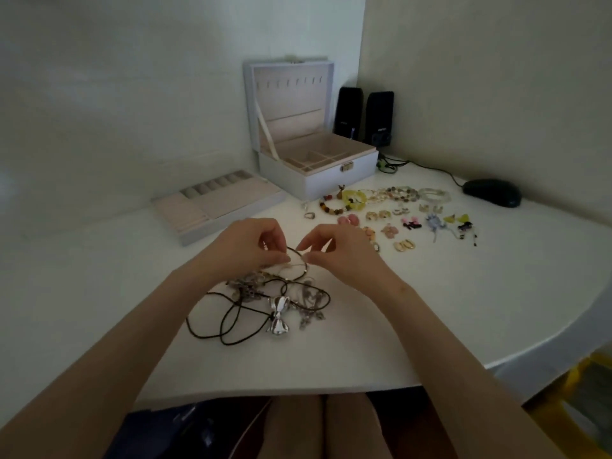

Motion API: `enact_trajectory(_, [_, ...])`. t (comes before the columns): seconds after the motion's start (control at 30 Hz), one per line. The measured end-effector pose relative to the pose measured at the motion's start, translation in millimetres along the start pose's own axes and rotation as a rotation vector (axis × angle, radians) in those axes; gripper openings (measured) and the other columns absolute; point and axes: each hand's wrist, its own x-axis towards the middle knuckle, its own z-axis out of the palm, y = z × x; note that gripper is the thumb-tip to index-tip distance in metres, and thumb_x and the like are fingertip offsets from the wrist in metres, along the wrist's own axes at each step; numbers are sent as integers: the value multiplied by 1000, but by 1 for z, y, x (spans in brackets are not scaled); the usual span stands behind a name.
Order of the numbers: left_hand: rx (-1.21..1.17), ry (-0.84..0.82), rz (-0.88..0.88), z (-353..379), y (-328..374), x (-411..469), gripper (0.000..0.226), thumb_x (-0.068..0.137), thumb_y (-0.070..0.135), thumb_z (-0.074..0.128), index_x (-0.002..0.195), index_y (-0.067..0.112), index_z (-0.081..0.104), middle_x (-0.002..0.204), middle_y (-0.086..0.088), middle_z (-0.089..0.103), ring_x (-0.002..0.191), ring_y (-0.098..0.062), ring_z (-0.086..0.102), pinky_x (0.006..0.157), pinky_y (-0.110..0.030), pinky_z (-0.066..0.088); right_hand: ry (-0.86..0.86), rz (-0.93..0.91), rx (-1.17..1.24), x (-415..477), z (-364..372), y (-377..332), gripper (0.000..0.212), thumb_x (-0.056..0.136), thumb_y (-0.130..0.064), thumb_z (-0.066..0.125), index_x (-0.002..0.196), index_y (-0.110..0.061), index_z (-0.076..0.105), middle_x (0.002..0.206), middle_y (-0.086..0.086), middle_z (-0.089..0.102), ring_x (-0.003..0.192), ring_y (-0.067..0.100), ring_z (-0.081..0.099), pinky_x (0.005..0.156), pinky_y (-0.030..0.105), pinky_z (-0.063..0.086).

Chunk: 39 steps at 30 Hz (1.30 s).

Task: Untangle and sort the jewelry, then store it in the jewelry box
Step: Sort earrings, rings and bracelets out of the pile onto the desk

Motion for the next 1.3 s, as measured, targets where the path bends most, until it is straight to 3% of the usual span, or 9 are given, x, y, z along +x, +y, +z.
enact_trajectory(0.13, [15,-97,50,-7,-18,-10,20,73,19,79,75,27,61,79,7,61,70,-2,53,68,-22,44,-136,-32,-75,4,11,-7,11,74,-19,77,82,-25,73,77,-6,63,61,-1,48,64,20,42])
enact_trajectory(0.33, [63,-250,13,-12,-37,-16,41,70,32,82,100,30,55,102,13,50,94,-3,45,79,-14,40,-81,-29,-145,14,20,-6,11,83,-25,70,94,-26,71,84,-4,59,72,5,50,73,28,45])
enact_trajectory(0.43, [56,-272,-5,-14,-42,-18,51,67,36,83,105,33,50,106,18,45,100,-3,42,84,-13,38,-117,-12,-241,16,26,-4,13,83,-29,70,96,-27,70,87,-3,60,81,10,55,70,27,44])
enact_trajectory(0.57, [90,-321,-41,-19,-49,-22,63,62,39,84,112,37,45,113,21,39,104,6,38,87,-10,37,-105,9,-245,16,25,-1,5,81,-27,71,84,-26,67,78,-9,57,70,3,48,63,24,40])
enact_trajectory(0.7, [-122,-89,-98,-26,-51,-21,40,69,27,81,100,27,56,108,11,55,94,3,54,71,-7,45,-128,-5,-299,16,24,-2,5,83,-29,68,81,-27,63,76,-12,55,67,1,47,61,21,40])
enact_trajectory(0.8, [-83,134,-77,-33,-55,-20,17,78,20,74,88,23,60,94,11,63,78,7,57,65,-5,43,-102,-15,-286,13,24,-4,5,84,-29,65,81,-27,61,78,-11,58,66,2,49,63,23,43])
enact_trajectory(1.0, [2,14,-109,-38,-59,-25,12,77,13,76,80,15,65,81,3,65,71,-10,57,62,-7,40,0,7,-60,13,24,-4,14,83,-18,67,73,-25,59,71,-12,61,58,-3,53,57,14,43])
enact_trajectory(1.17, [127,159,-271,-43,-72,-26,14,82,9,69,79,19,60,78,8,57,71,-7,50,63,-22,37,49,53,204,12,20,-7,8,84,0,61,78,-1,55,73,8,69,54,4,63,55,22,55])
enact_trajectory(1.3, [102,139,-320,-43,-77,-25,16,85,4,64,87,20,61,78,9,58,72,-4,52,63,-19,39,37,35,231,11,21,-7,9,83,1,65,79,-7,62,72,5,68,58,8,65,55,19,54])
